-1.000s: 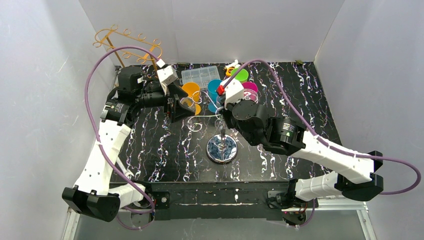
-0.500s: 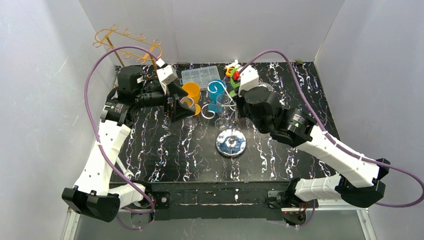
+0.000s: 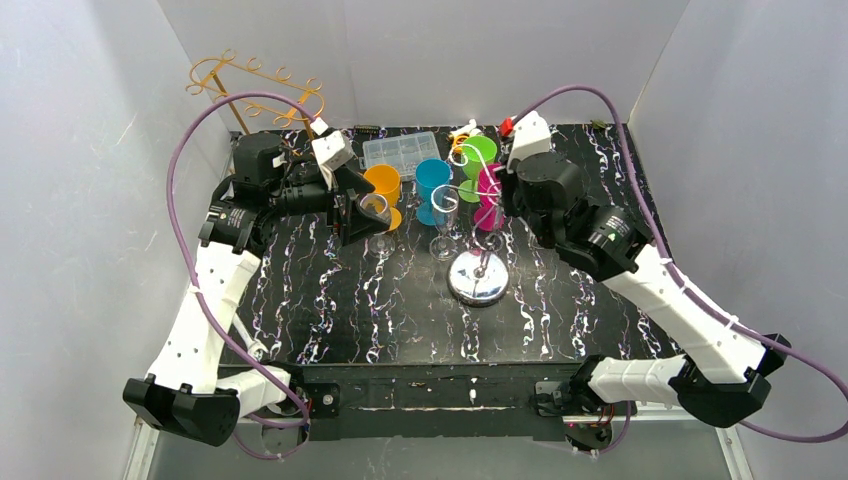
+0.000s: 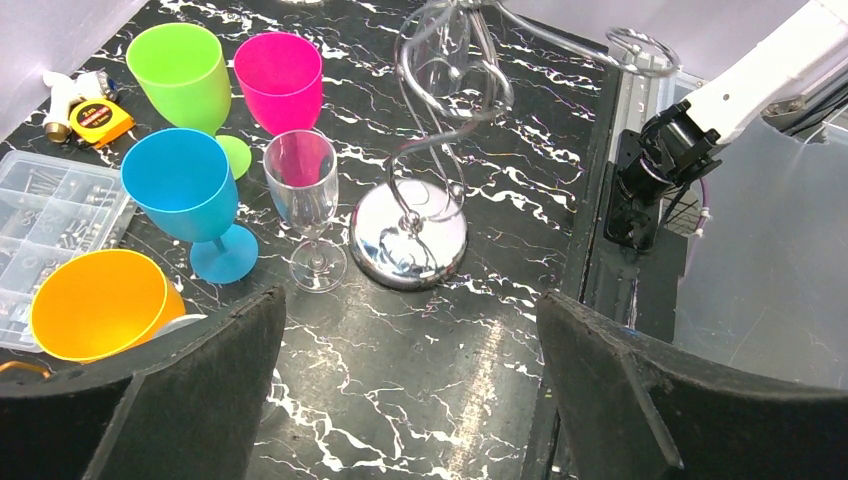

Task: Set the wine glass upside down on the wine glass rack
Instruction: Move the wine rack to the center of the board.

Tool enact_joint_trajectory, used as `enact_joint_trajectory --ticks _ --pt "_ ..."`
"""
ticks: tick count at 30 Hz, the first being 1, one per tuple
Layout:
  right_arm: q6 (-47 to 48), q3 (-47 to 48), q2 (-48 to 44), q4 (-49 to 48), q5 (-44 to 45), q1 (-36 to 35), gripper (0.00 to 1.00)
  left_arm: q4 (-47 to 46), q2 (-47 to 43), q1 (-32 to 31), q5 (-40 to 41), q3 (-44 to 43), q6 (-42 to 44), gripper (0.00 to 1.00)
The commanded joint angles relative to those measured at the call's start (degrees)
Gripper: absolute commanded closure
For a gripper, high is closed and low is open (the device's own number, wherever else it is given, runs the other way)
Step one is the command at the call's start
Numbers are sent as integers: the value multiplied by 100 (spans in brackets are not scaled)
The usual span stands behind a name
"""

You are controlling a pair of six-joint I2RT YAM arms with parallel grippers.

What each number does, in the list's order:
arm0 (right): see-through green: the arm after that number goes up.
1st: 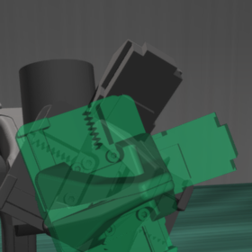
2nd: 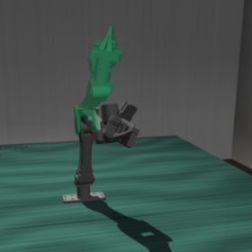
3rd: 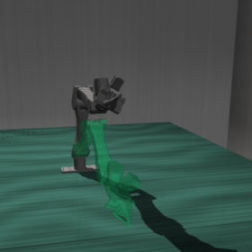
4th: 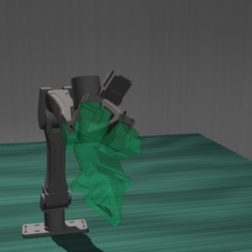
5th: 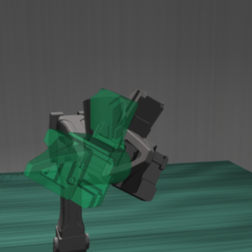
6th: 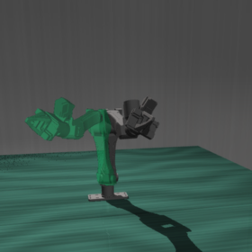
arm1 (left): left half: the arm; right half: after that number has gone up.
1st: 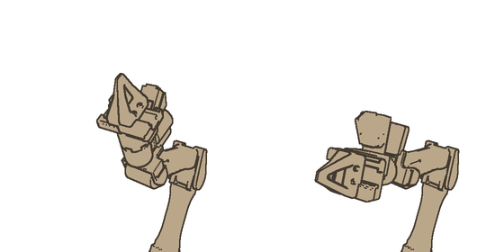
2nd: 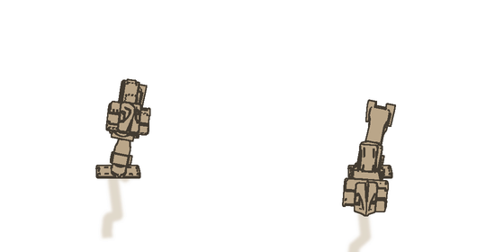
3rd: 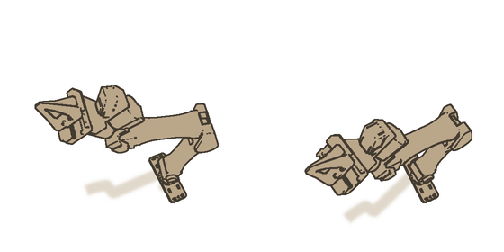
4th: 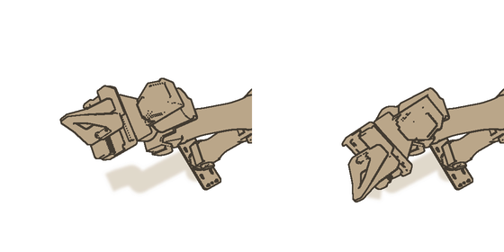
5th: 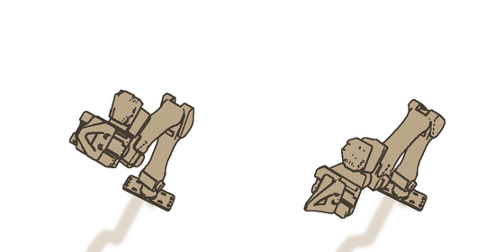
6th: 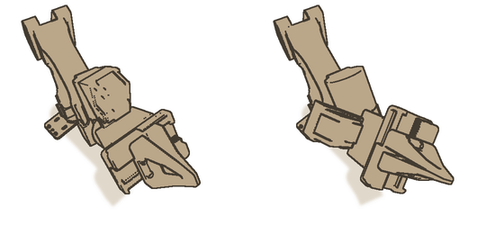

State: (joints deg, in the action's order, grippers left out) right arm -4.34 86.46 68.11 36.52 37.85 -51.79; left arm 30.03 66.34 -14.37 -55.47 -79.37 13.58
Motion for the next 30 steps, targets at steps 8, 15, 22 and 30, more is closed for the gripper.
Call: enact_joint_trajectory --ticks 8,15,22,30 --pt "649 431 -219 -735 680 895 99 159 -206 15 -51 -94 146 4" --pt "649 494 -88 -946 1064 1194 99 221 -251 13 -60 -32 242 4" --pt "608 436 16 -1196 1344 1594 99 292 -287 15 -53 -2 335 4" --pt "336 130 -76 -1241 1255 2067 99 337 -313 16 -57 48 380 4"
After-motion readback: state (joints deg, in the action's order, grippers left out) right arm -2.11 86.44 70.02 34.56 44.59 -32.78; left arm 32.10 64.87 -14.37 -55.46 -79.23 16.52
